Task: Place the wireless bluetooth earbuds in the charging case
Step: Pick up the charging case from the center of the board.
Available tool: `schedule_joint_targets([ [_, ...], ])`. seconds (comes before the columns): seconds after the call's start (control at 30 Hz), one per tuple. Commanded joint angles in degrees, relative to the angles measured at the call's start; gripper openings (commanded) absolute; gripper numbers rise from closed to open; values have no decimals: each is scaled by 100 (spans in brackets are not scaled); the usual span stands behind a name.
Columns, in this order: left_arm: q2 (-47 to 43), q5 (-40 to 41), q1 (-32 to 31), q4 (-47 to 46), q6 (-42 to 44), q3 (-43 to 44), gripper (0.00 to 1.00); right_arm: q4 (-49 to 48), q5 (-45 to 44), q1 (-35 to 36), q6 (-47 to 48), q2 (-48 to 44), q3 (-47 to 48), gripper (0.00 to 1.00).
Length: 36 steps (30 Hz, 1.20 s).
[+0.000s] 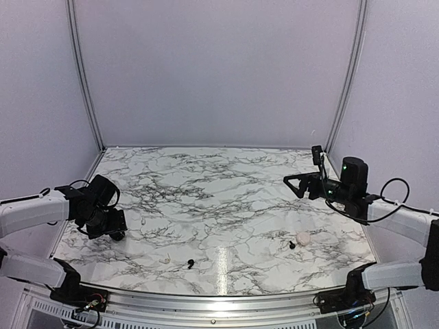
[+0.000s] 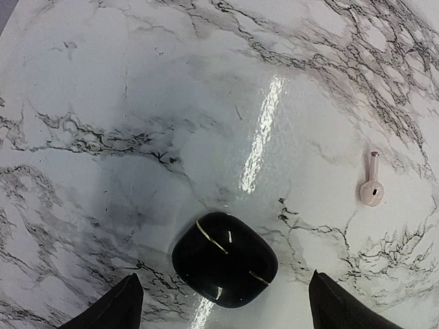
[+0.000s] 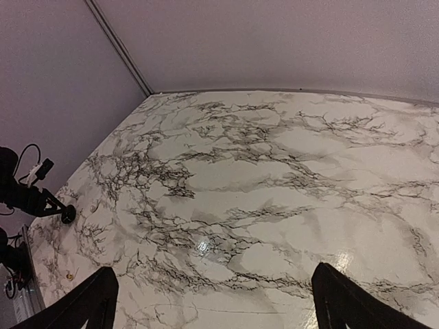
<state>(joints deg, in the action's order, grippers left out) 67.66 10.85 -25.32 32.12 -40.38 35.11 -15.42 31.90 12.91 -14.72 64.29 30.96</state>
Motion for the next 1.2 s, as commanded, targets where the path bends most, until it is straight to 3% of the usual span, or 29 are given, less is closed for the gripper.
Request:
schedule_joint_targets([
  [0.0, 259, -41, -35, 53, 300, 238, 87, -255, 153, 46, -57, 16, -11, 99],
  [0.87, 1500, 411, -113, 62, 595, 650, 72, -549, 377, 41, -231, 13, -147, 98],
  [1.17, 1684, 332, -113, -9, 715, 687, 56, -574, 396, 46, -235, -52, -217, 99],
])
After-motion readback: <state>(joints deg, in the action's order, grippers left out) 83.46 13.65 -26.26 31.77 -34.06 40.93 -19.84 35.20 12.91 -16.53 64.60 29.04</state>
